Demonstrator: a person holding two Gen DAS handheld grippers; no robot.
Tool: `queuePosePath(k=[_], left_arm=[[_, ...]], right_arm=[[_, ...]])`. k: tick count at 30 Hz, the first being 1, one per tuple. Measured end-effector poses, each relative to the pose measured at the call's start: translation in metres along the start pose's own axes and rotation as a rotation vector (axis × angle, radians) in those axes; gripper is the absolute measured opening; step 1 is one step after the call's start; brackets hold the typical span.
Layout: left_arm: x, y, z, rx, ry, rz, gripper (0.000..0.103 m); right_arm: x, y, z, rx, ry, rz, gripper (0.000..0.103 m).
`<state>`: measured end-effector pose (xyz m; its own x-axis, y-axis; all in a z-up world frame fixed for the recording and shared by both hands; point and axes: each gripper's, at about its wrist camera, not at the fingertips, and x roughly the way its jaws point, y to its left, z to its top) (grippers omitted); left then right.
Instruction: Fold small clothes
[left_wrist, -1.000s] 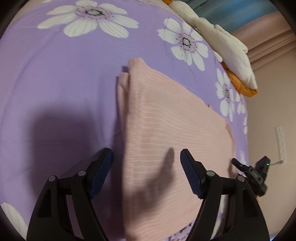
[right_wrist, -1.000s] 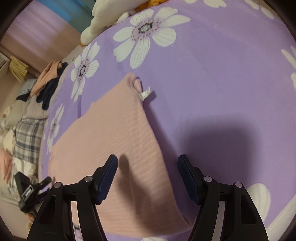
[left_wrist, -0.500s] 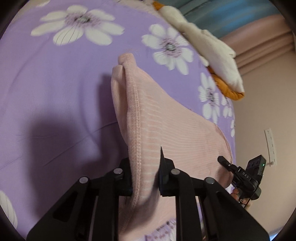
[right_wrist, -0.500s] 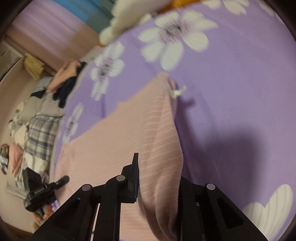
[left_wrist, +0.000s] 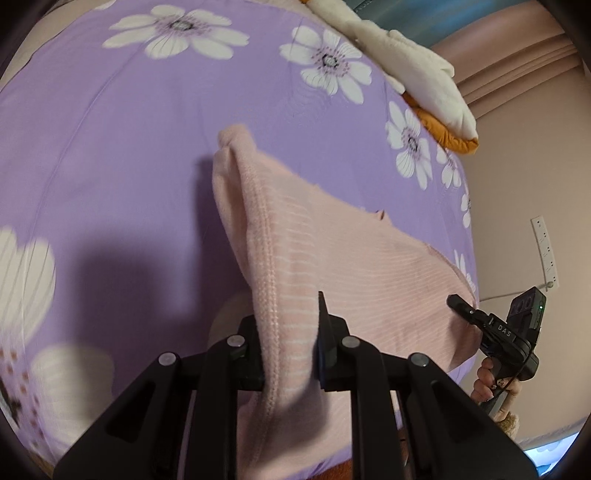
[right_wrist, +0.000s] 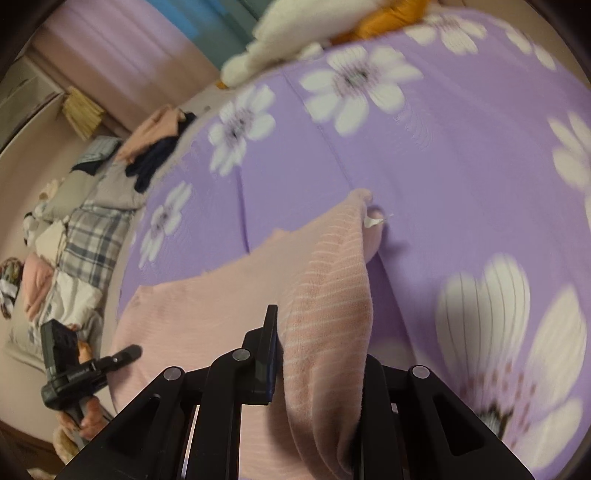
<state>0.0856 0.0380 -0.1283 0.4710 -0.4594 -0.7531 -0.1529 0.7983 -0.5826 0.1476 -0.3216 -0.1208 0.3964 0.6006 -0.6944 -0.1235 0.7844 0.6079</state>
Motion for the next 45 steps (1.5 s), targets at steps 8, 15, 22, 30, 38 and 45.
queuePosePath(k=[8,15,22,30,38,45], left_arm=[[0.011,0.011,-0.021,0.02,0.011,0.066,0.019],[0.027,0.025,-0.025,0.013,0.022,0.102,0.027],[0.025,0.028,-0.028,0.0,0.025,0.096,0.034],[0.022,0.025,-0.033,0.012,0.024,0.127,0.041],[0.013,0.016,-0.042,0.074,-0.006,0.232,0.061],[-0.006,0.0,-0.044,0.143,-0.082,0.268,0.073]], right_arm=[[0.005,-0.01,-0.025,0.031,0.02,-0.079,0.018],[0.024,-0.018,-0.029,0.042,0.045,-0.155,0.018],[0.026,-0.018,-0.036,0.031,0.017,-0.174,0.021],[0.023,-0.017,-0.041,0.019,-0.002,-0.221,0.032],[0.01,-0.019,-0.047,0.016,-0.03,-0.296,0.053],[-0.023,-0.024,-0.057,0.035,-0.102,-0.358,0.057]])
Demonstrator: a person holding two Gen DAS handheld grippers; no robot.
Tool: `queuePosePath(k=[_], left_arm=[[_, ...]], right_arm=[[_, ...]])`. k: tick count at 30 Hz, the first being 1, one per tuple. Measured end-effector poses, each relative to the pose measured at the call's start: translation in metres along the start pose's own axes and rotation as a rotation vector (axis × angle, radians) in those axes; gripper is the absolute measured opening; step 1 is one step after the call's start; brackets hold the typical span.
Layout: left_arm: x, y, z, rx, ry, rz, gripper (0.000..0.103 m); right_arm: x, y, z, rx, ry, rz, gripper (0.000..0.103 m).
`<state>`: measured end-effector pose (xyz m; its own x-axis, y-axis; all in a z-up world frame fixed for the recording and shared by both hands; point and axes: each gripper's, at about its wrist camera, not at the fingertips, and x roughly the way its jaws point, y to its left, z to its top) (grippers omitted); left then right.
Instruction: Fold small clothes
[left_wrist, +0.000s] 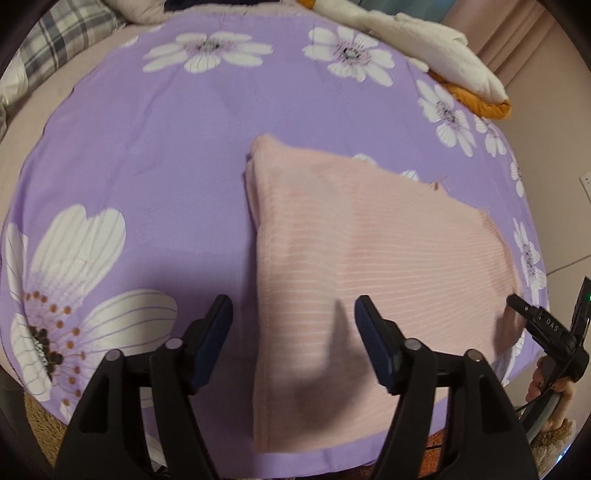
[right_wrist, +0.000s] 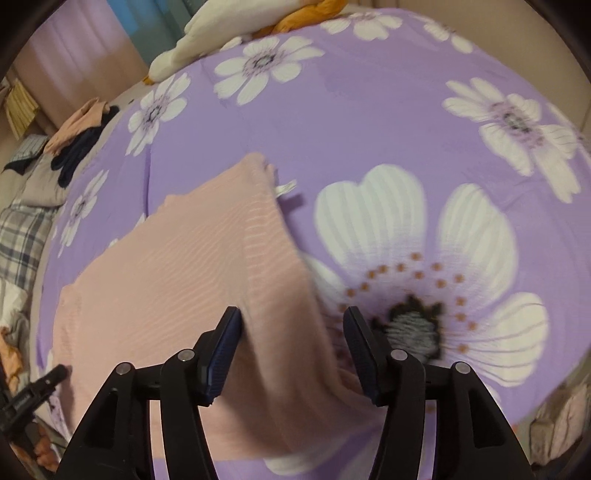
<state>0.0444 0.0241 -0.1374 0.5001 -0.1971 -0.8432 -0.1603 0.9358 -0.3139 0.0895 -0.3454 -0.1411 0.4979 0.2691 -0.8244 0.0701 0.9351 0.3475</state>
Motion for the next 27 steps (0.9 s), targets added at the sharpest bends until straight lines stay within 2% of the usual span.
queuePosePath(k=[1,2,4,8,13,16,19,22,27], left_arm=[[-0.004,-0.002,0.001,0.004,-0.016,-0.005,0.078],[-0.009,-0.004,0.002,0.009,-0.034,-0.01,0.082],[-0.016,-0.01,0.004,0.02,-0.062,-0.024,0.085],[-0.019,-0.027,0.004,0.053,-0.07,-0.075,0.087],[-0.003,-0.045,0.0,0.091,-0.012,-0.088,0.087],[0.005,-0.051,-0.007,0.101,0.016,-0.09,0.087],[0.007,-0.055,-0.011,0.12,0.019,-0.081,0.087],[0.01,-0.053,-0.012,0.114,0.03,-0.084,0.087],[0.019,-0.046,-0.014,0.087,0.059,-0.108,0.087]], right_arm=[[-0.005,-0.002,-0.001,0.007,-0.014,-0.009,0.058],[-0.01,-0.006,-0.003,0.018,-0.023,-0.012,0.066],[-0.021,-0.017,-0.009,0.061,-0.044,-0.006,0.075],[-0.03,-0.034,-0.028,0.151,-0.046,0.075,0.075],[-0.018,-0.038,-0.05,0.226,0.002,0.217,0.075],[-0.006,-0.034,-0.053,0.24,0.027,0.236,0.075],[0.0,-0.025,-0.049,0.244,0.009,0.256,0.075],[0.008,-0.015,-0.044,0.238,-0.005,0.284,0.074],[0.016,-0.002,-0.037,0.224,-0.022,0.264,0.056]])
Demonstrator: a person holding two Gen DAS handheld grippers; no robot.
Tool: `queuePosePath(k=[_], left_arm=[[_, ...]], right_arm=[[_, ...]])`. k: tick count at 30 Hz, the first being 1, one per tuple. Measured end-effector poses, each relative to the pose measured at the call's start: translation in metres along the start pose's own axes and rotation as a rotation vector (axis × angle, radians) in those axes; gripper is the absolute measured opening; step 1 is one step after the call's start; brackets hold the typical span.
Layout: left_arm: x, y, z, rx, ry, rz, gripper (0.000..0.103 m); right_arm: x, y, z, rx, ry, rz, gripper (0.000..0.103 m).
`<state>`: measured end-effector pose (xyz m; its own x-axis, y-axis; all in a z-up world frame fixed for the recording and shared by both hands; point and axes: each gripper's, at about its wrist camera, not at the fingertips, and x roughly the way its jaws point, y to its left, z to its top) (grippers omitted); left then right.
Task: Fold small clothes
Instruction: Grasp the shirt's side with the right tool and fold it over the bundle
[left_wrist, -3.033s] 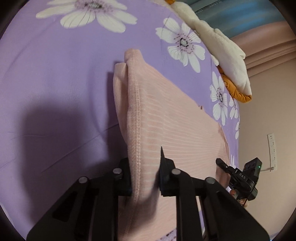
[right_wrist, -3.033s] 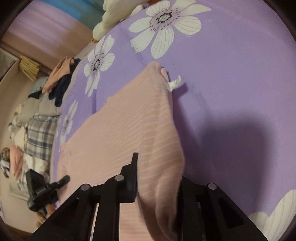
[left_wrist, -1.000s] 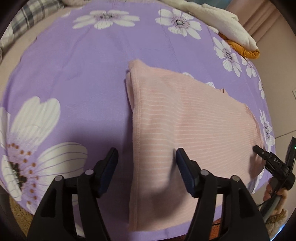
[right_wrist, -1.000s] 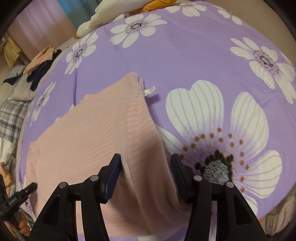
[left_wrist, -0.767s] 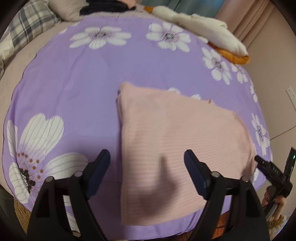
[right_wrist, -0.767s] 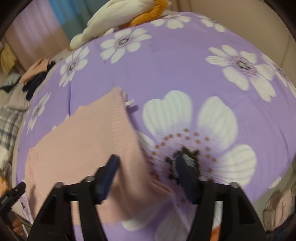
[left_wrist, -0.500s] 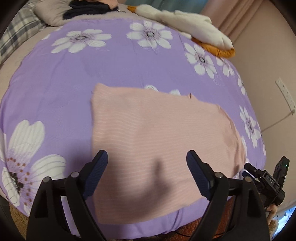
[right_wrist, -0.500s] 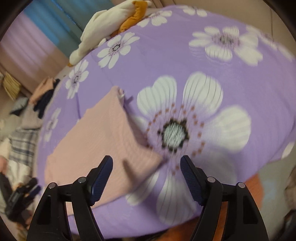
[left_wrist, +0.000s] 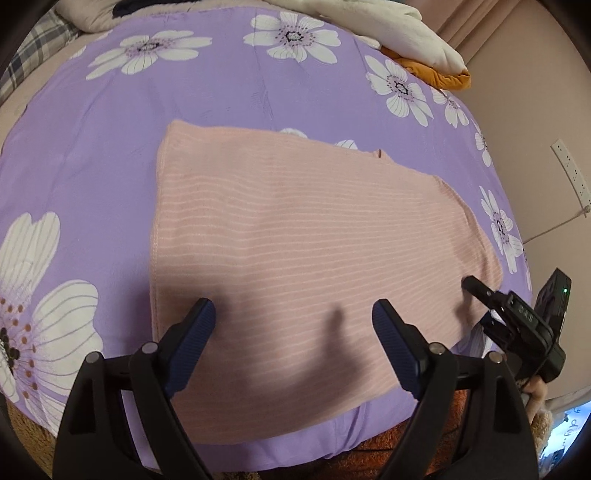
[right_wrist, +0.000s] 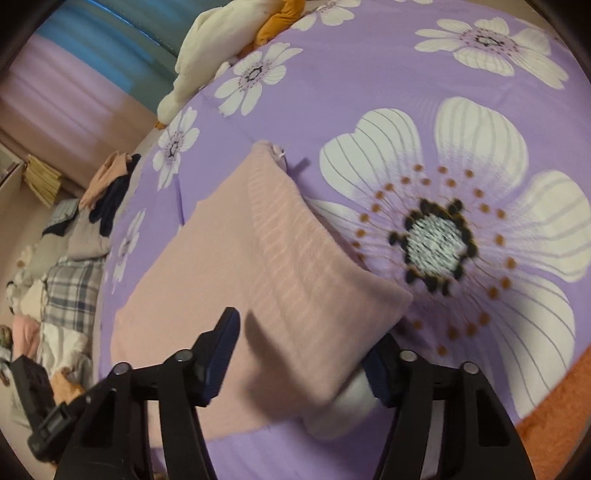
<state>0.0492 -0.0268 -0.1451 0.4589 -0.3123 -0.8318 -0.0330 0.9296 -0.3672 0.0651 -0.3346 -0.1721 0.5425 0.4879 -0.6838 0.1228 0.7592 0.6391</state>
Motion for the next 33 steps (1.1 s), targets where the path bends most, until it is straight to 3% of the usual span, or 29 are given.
queuePosePath(k=[2,7,17,21,25,33], left_arm=[[0.004,0.005,-0.001,-0.019,0.01,-0.012,0.087],[0.01,0.014,-0.003,-0.045,0.019,-0.045,0.087],[-0.007,0.018,-0.004,-0.079,0.003,-0.09,0.087],[-0.028,0.025,-0.002,-0.089,-0.048,-0.076,0.087],[-0.044,0.041,0.0,-0.101,-0.106,-0.007,0.087],[-0.067,0.078,-0.004,-0.2,-0.148,-0.008,0.087]], right_arm=[[0.003,0.004,0.003,-0.004,-0.002,-0.005,0.033],[-0.003,0.017,0.004,-0.025,-0.043,-0.023,0.02],[-0.035,0.071,0.013,-0.241,-0.181,-0.078,0.015],[-0.038,0.096,0.015,-0.333,-0.206,-0.073,0.015],[-0.04,0.125,0.012,-0.441,-0.204,-0.028,0.015],[-0.031,0.181,-0.013,-0.65,-0.16,0.06,0.014]])
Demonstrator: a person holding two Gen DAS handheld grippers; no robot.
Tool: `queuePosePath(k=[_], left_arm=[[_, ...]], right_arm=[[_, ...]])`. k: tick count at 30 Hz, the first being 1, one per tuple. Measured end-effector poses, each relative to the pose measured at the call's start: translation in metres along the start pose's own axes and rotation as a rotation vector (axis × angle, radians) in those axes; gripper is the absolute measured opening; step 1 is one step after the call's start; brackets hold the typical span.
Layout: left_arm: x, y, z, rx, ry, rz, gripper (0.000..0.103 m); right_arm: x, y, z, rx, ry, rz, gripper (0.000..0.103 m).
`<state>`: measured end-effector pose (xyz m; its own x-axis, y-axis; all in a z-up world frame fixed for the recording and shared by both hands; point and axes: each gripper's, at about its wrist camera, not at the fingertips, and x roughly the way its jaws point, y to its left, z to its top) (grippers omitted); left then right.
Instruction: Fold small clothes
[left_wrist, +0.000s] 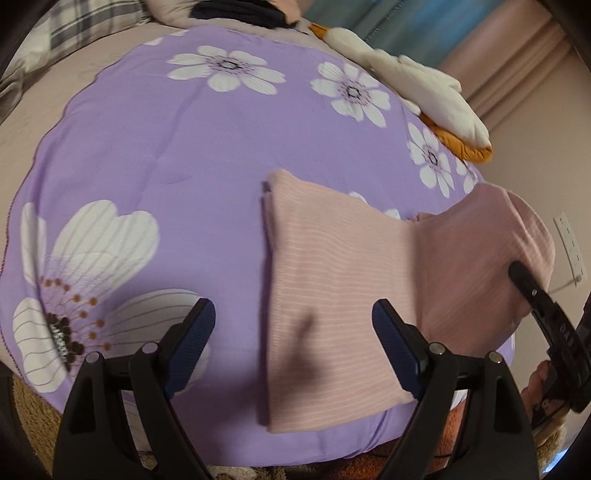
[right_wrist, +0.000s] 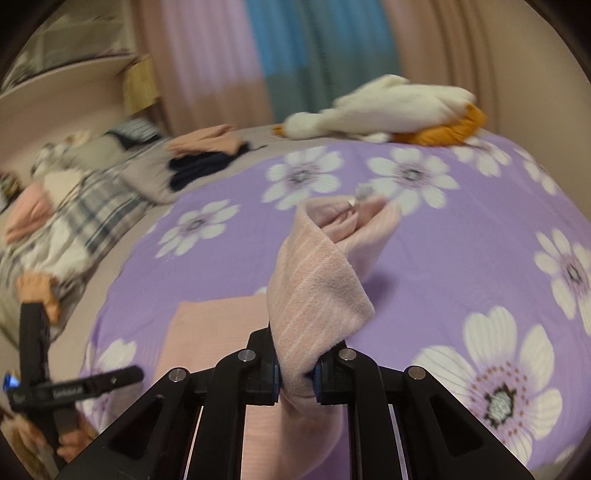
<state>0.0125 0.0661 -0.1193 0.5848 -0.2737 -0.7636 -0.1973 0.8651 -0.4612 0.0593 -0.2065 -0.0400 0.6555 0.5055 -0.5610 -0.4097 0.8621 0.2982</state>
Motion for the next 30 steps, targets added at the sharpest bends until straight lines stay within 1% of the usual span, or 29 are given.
queuePosePath(k=[5,10,14,16,19,22,24,26,28,30], left_arm=[[-0.007,0.007,0.0,-0.021,-0.002,-0.006,0.087],[-0.005,0.004,-0.001,-0.016,0.009,-0.011,0.087],[-0.003,0.001,-0.002,-0.01,0.022,-0.021,0.087],[-0.002,0.0,-0.002,-0.009,0.026,-0.024,0.087],[-0.003,-0.003,-0.002,-0.01,0.03,-0.043,0.087],[-0.003,-0.007,0.001,-0.009,0.038,-0.067,0.087],[-0.004,-0.01,0.003,-0.003,0.039,-0.082,0.087],[-0.006,-0.015,0.007,0.002,0.036,-0.1,0.087],[-0.01,-0.02,0.013,0.008,0.029,-0.126,0.087],[-0.013,-0.027,0.02,0.022,0.02,-0.159,0.087]], right_arm=[[0.02,0.032,-0.01,-0.096,0.067,0.059,0.015],[0.045,0.055,-0.033,-0.141,0.187,0.131,0.015],[0.065,0.065,-0.053,-0.151,0.298,0.16,0.015],[0.071,0.067,-0.059,-0.158,0.326,0.158,0.015],[0.078,0.064,-0.064,-0.127,0.369,0.175,0.015],[0.075,0.06,-0.064,-0.107,0.377,0.191,0.015],[0.07,0.057,-0.062,-0.098,0.38,0.219,0.022],[0.063,0.051,-0.06,-0.066,0.387,0.286,0.043],[0.048,0.048,-0.058,-0.041,0.373,0.36,0.05],[0.037,0.045,-0.056,-0.031,0.349,0.363,0.052]])
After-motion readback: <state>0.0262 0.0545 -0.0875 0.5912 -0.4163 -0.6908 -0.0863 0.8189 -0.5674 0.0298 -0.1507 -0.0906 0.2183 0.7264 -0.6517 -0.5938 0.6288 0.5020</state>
